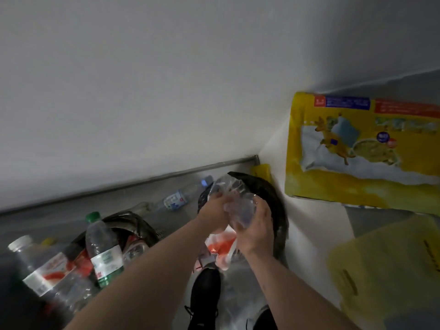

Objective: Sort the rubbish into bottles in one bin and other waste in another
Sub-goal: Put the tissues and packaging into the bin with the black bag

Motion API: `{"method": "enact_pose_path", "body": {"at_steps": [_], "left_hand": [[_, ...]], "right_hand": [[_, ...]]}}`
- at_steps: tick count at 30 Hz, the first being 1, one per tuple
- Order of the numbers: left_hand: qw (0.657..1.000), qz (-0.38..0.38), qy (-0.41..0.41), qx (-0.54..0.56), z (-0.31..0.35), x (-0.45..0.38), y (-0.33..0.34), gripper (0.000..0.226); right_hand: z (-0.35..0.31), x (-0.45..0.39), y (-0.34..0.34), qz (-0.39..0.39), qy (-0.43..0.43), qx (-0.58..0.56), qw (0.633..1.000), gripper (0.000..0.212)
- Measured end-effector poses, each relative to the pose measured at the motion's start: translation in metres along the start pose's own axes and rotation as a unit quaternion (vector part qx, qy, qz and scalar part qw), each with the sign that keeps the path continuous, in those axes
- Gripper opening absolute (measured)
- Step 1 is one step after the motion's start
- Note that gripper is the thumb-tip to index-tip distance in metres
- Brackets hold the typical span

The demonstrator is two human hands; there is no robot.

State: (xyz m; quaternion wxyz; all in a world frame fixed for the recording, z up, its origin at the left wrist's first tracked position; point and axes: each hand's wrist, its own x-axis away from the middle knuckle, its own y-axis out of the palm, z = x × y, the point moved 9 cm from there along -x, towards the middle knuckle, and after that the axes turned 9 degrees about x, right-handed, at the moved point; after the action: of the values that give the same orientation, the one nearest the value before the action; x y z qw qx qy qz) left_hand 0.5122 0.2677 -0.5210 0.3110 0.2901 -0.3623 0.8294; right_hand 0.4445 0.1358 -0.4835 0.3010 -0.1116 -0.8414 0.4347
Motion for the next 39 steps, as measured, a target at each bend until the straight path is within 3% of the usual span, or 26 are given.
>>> {"method": "enact_pose_path", "body": {"at_steps": [3,7,10,12,14,15,17,21,26,30,33,36,39], "left_hand": [[0.996,-0.051,-0.004,-0.079,-0.017,-0.015,0.031,0.058],[0.980,-0.106,-0.040,-0.163,-0.050,-0.039,0.061,0.072],[0.951,-0.140,-0.025,-0.274,-0.055,-0.052,0.078,0.060],[0.924,-0.204,0.022,-0.323,-0.044,-0.054,0.093,0.049],[0.927,-0.211,0.068,-0.301,-0.032,-0.057,0.096,0.048],[0.917,-0.214,0.060,-0.331,-0.033,-0.051,0.097,0.047],[0.941,-0.187,-0.010,-0.281,-0.039,-0.037,0.080,0.053],[0.973,-0.126,-0.013,-0.191,-0.006,0.019,0.039,0.052],[0.991,-0.020,-0.019,-0.129,0.068,0.111,-0.036,0.028],[0.997,0.035,-0.017,-0.064,0.138,0.179,-0.082,0.038],[0.996,0.061,0.046,-0.036,0.196,0.218,-0.103,0.040],[0.986,0.071,0.145,-0.039,0.254,0.243,-0.104,0.039],[0.986,0.063,0.140,-0.058,0.286,0.249,-0.077,0.050]], "right_hand": [[0.017,-0.011,0.031,-0.020,0.009,0.019,1.000,0.094],[0.042,-0.027,0.068,-0.058,0.025,0.027,0.998,0.099],[0.067,-0.042,0.097,-0.085,0.044,0.013,0.995,0.091],[0.082,-0.049,0.108,-0.089,0.060,0.010,0.994,0.083],[0.088,-0.053,0.108,-0.086,0.061,0.027,0.994,0.076],[0.089,-0.051,0.105,-0.088,0.065,0.029,0.994,0.074],[0.084,-0.036,0.090,-0.091,0.080,0.023,0.992,0.077],[0.058,0.020,0.031,-0.097,0.093,-0.010,0.991,0.068],[-0.003,0.100,-0.067,-0.142,0.031,-0.032,0.989,0.061],[-0.037,0.151,-0.147,-0.189,-0.005,-0.040,0.981,0.046],[-0.043,0.182,-0.212,-0.195,-0.033,-0.063,0.978,0.040],[-0.020,0.196,-0.283,-0.124,-0.033,-0.085,0.988,0.034],[0.035,0.200,-0.345,-0.011,0.023,-0.088,0.996,0.039]]}}
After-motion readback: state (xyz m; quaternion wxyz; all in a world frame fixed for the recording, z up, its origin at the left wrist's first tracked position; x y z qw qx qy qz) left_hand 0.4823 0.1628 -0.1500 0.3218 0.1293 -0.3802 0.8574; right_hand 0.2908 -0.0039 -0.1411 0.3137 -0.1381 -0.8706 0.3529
